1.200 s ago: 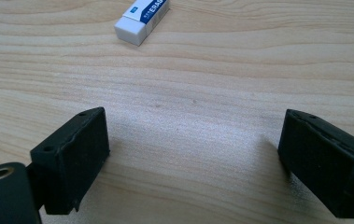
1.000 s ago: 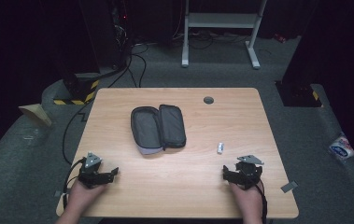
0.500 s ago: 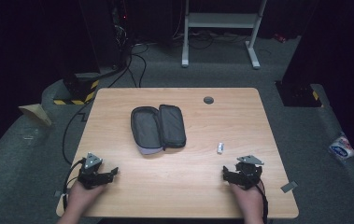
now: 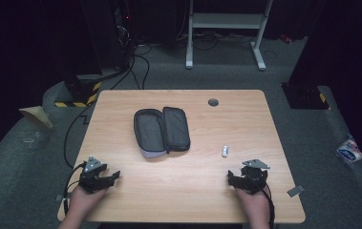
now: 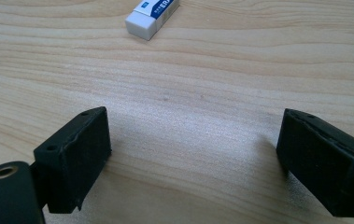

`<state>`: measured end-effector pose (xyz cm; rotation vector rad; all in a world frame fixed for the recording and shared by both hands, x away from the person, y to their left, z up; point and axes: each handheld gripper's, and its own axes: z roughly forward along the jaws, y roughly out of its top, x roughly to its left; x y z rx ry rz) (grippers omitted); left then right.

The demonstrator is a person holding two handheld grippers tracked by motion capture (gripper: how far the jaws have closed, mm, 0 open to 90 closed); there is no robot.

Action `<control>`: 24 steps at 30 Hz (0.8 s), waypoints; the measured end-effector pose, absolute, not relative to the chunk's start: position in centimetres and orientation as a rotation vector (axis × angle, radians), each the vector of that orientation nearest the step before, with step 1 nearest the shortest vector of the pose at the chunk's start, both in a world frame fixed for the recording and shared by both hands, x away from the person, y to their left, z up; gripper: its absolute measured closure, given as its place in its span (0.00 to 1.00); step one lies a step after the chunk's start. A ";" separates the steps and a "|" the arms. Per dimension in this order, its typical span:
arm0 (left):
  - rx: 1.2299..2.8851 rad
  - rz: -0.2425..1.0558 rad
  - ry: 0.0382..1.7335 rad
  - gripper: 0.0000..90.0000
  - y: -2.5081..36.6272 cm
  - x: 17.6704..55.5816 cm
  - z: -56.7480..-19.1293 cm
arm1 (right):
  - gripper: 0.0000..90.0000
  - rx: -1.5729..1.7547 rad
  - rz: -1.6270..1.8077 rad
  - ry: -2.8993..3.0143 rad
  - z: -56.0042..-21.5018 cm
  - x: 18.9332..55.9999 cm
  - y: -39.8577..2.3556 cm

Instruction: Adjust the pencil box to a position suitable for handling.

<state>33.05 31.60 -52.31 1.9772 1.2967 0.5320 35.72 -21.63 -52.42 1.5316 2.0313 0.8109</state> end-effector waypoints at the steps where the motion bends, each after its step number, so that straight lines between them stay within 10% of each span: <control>1: 1.960 0.527 1.290 0.37 31.6 33.1 -52.2 | 0.11 1.532 0.810 2.032 -52.4 35.7 -21.6; 24: 1.941 0.569 1.135 0.39 28.5 34.6 -49.3 | 0.17 1.502 0.837 2.036 -52.4 34.8 -22.0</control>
